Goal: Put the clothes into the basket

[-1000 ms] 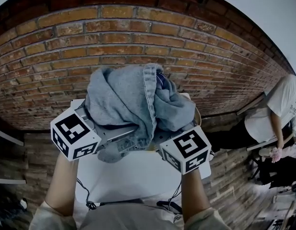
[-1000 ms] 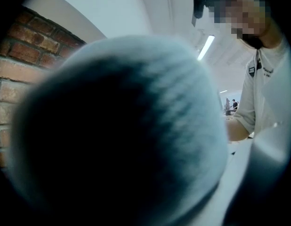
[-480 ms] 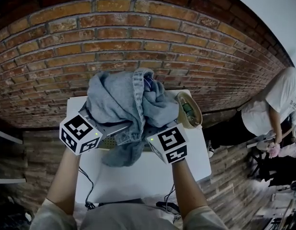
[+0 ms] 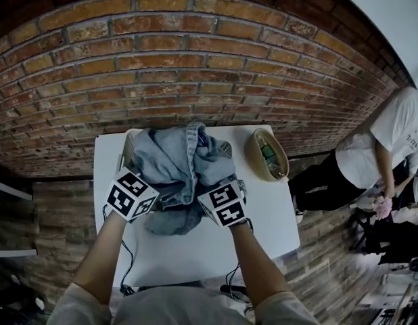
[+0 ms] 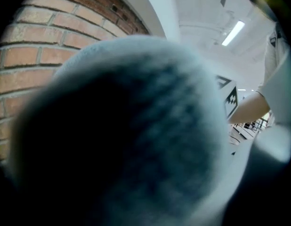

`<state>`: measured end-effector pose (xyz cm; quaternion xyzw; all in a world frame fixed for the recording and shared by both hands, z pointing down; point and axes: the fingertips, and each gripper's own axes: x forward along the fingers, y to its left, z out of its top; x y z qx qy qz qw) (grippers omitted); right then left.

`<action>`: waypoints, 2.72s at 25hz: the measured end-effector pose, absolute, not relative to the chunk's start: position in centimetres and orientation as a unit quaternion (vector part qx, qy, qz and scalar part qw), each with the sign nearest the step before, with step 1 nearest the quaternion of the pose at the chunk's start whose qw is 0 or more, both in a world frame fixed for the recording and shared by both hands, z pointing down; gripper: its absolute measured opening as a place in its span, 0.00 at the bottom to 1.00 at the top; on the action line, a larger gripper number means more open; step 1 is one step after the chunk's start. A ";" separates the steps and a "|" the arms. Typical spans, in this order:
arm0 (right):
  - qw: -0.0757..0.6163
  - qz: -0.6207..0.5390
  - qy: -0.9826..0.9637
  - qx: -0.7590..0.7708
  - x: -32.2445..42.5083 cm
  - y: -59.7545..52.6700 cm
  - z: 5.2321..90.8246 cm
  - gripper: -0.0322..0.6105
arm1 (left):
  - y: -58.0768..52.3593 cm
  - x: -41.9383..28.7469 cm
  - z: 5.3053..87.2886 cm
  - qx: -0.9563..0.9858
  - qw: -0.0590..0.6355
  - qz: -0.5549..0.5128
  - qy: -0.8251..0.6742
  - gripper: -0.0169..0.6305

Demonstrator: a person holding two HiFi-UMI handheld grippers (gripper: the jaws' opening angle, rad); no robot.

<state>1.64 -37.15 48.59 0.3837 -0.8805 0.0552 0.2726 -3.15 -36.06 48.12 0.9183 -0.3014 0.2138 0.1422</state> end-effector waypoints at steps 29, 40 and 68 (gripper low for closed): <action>0.388 0.221 -0.800 0.402 2.5 -37.7 54.5 0.65 | -35.4 -7.5 55.2 0.800 0.347 0.315 -0.375 0.79; 0.317 0.173 -0.808 0.466 4.0 -35.1 49.4 0.65 | -33.1 -9.3 51.5 0.803 0.235 0.325 -0.441 0.79; 0.116 0.027 -0.860 0.496 0.6 -27.5 38.4 0.17 | -27.3 -7.0 38.1 0.857 0.063 0.088 -0.504 0.17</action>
